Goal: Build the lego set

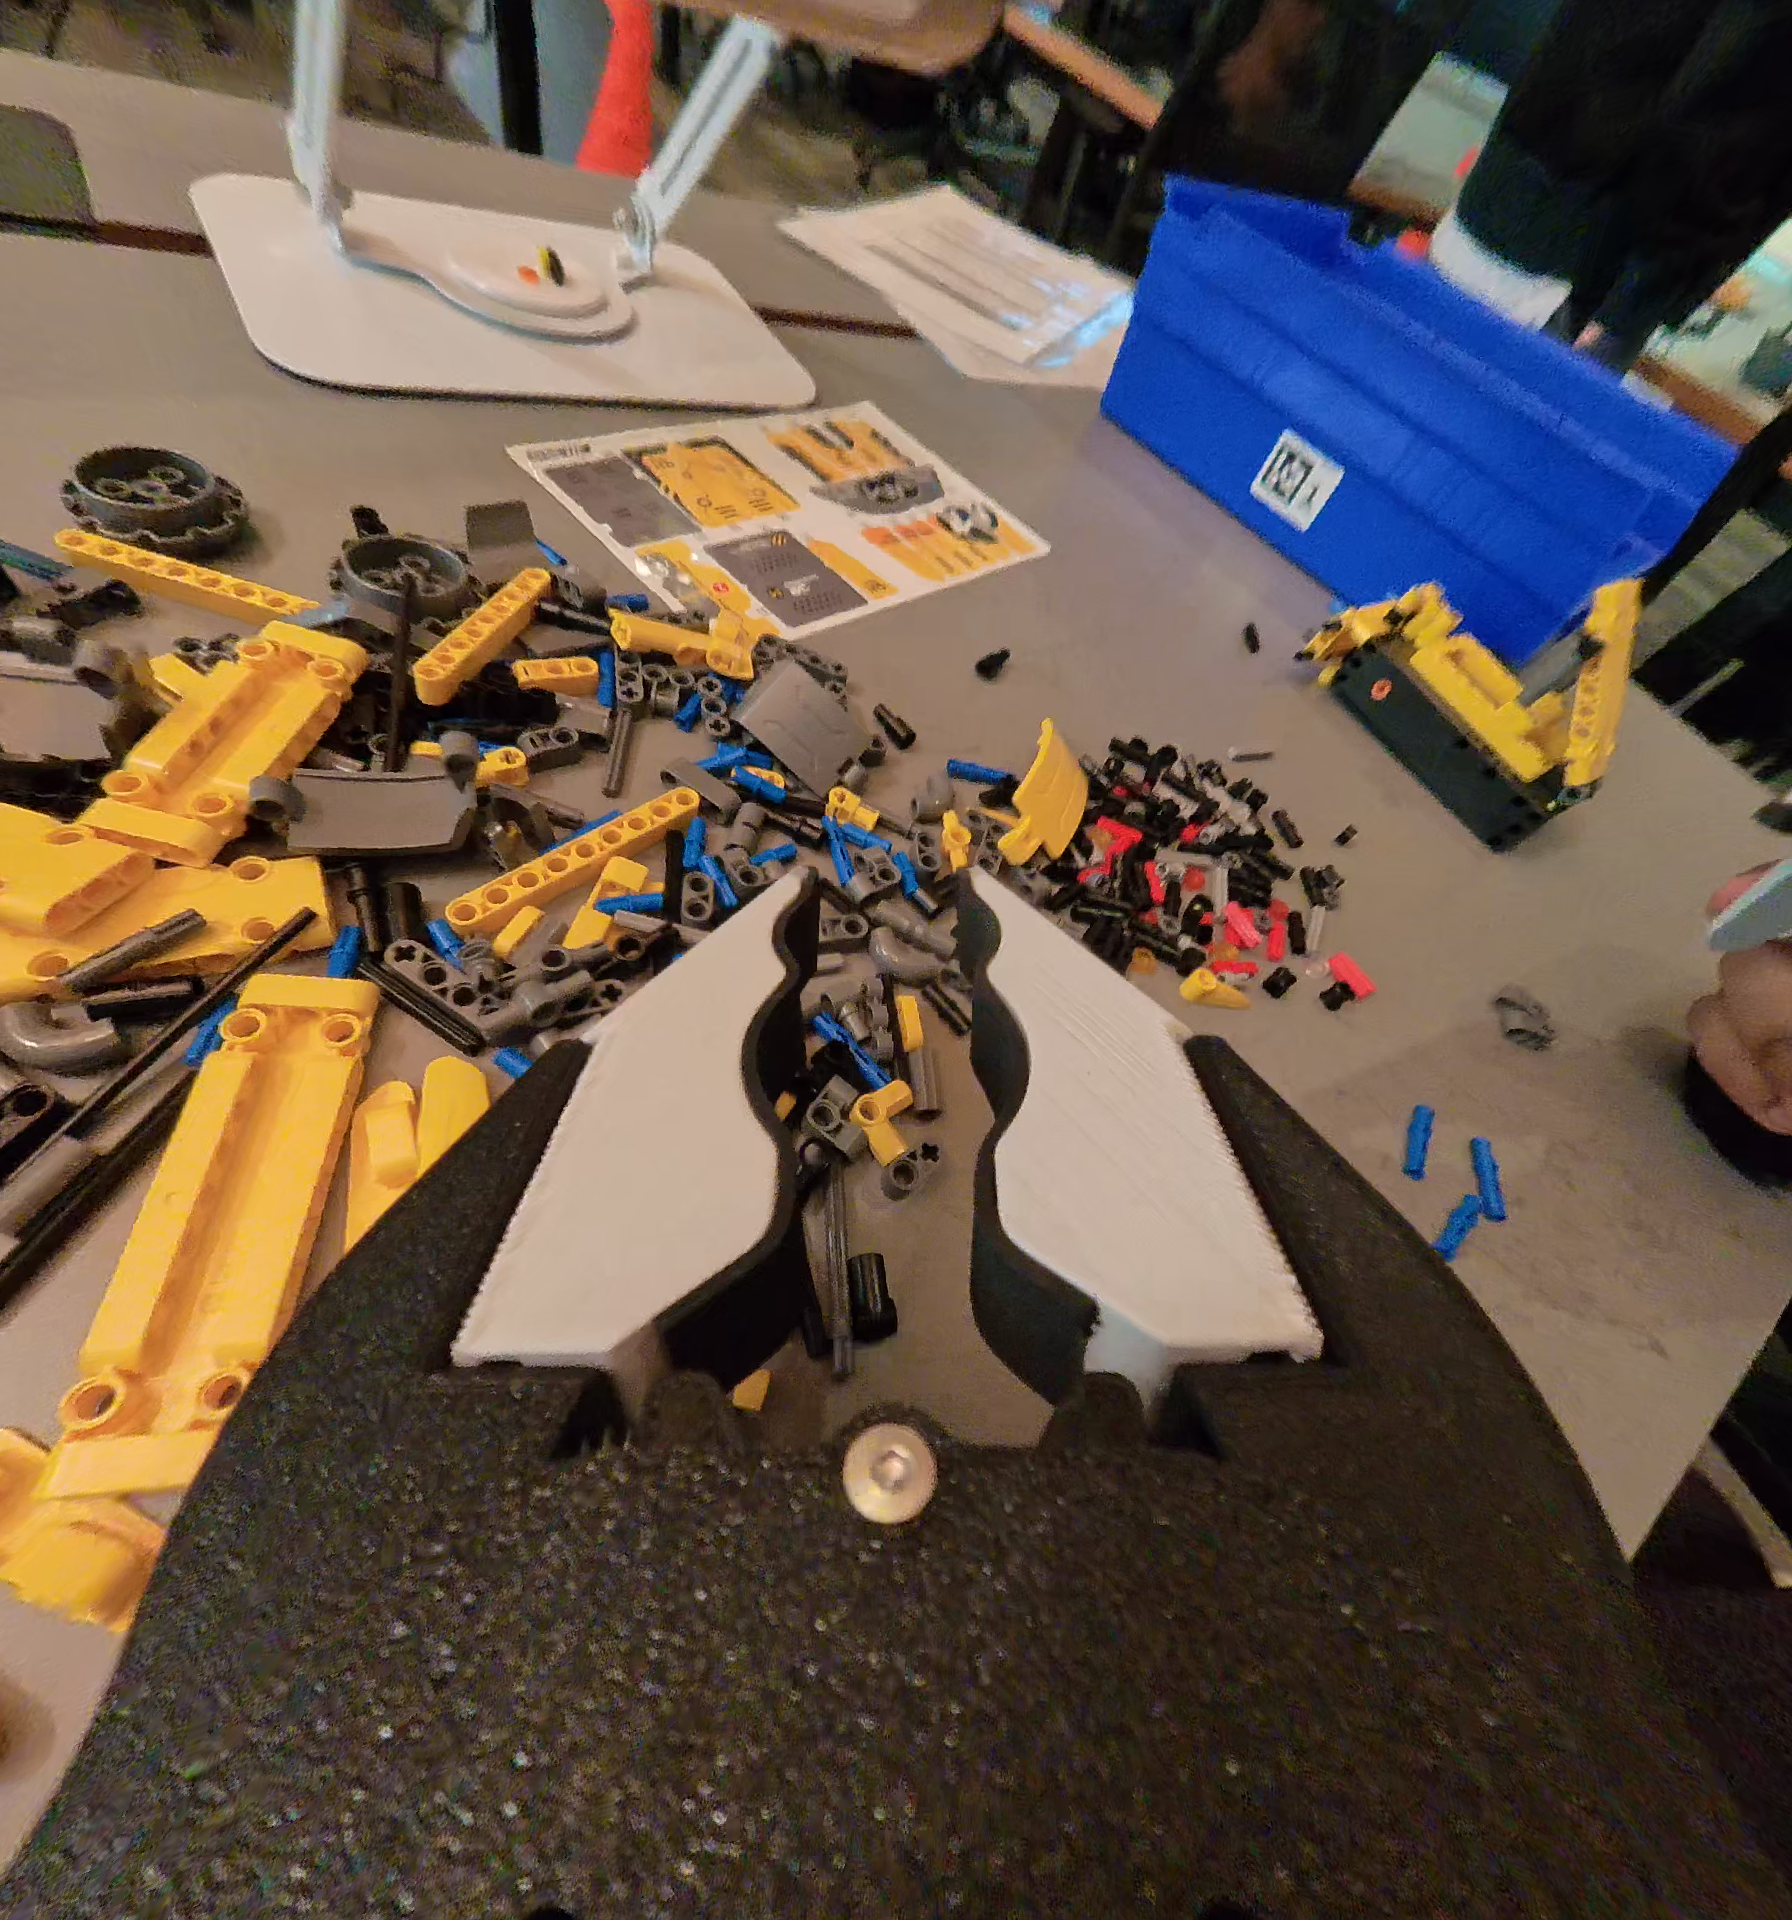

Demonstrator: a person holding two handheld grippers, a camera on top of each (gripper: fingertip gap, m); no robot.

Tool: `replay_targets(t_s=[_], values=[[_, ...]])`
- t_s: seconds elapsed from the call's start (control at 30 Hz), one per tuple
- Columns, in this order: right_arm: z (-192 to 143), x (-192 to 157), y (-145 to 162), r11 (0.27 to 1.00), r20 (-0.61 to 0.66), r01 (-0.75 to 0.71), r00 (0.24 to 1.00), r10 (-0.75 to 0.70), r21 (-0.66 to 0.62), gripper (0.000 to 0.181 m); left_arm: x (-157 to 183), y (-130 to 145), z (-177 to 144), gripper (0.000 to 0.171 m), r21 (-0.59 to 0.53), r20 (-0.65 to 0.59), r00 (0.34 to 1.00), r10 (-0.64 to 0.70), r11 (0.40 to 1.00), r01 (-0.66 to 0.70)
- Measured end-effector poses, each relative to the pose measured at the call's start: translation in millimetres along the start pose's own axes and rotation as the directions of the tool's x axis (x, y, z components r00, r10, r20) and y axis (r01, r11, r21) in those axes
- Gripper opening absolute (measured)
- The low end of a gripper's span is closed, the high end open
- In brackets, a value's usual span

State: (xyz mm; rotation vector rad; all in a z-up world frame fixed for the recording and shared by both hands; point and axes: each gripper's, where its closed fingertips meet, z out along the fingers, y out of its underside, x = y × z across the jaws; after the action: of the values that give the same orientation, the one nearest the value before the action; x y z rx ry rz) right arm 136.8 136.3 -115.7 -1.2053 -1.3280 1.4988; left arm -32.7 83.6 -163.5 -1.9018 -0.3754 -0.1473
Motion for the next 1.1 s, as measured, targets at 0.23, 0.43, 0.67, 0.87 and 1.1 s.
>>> replay_targets(t_s=[0.23, 0.43, 0.67, 0.87, 1.1], values=[[0.5, 0.5, 0.6, 1.000, -0.006, 0.003, 1.000, -0.003, -0.004, 0.005, -61.2, -10.8, -48.7, 0.026, -0.010, 0.242, 0.966, 0.090, 0.996, -0.090], [1.6, 1.3, 1.7, 1.000, -0.014, 0.007, 1.000, -0.007, -0.013, 0.005, -122.2, -5.1, -93.9, 0.026, -0.021, 0.425, 0.903, 0.061, 0.998, -0.057], [2.7, 1.6, 3.1, 1.000, -0.020, 0.013, 1.000, -0.013, -0.023, 0.005, -135.6, 1.1, -105.7, 0.026, 0.016, 0.447, 0.894, 0.021, 0.999, -0.032], [2.3, 2.0, 2.7, 1.000, -0.023, 0.012, 1.000, -0.013, -0.019, 0.005, -128.7, 4.9, -101.0, 0.026, 0.024, 0.388, 0.922, 0.016, 0.999, -0.028], [2.3, 1.1, 2.6, 1.000, -0.025, 0.024, 0.999, -0.024, -0.020, 0.005, -127.5, 5.1, -100.3, 0.025, 0.044, 0.339, 0.940, -0.028, 0.999, 0.014]])
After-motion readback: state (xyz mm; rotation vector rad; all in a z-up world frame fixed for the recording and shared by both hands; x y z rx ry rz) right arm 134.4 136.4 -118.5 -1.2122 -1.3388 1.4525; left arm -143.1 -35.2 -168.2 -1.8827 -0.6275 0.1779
